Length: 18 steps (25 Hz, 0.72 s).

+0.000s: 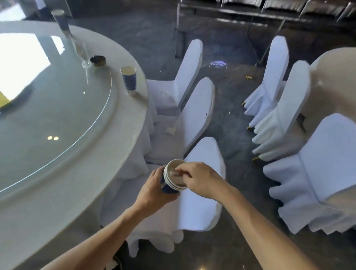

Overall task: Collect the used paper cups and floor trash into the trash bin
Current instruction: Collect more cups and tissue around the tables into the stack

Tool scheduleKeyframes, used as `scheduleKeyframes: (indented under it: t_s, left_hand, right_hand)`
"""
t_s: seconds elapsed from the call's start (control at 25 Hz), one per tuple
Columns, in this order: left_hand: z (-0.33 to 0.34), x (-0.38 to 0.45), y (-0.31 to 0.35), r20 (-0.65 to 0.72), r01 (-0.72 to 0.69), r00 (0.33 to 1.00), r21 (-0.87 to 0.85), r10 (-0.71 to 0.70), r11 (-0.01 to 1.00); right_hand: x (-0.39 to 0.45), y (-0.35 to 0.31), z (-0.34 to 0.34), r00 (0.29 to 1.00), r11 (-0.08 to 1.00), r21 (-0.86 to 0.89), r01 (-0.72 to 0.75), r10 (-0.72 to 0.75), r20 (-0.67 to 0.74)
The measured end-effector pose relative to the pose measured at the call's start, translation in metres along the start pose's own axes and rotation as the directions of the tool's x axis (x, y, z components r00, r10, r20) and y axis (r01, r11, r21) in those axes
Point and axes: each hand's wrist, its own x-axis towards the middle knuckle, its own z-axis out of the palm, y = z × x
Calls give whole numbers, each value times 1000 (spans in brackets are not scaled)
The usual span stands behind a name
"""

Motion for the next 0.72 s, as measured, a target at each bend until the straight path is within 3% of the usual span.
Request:
scheduleKeyframes:
  t_s: [0.32, 0.56, 0.72]
  left_hand:
    - [67, -21, 46, -197, 31, 979, -96, -49, 995]
    - [89, 18, 52, -275, 63, 958, -79, -83, 995]
    - [107, 86, 51, -338, 67, 933, -165, -121, 984]
  right_hand:
    - [-48, 54, -41, 972, 975, -80, 209, -198, 126]
    - [6, 89, -68, 944, 970, -37, 241, -226, 243]
    - [66, 121, -93, 934, 970, -25, 241, -225, 278]
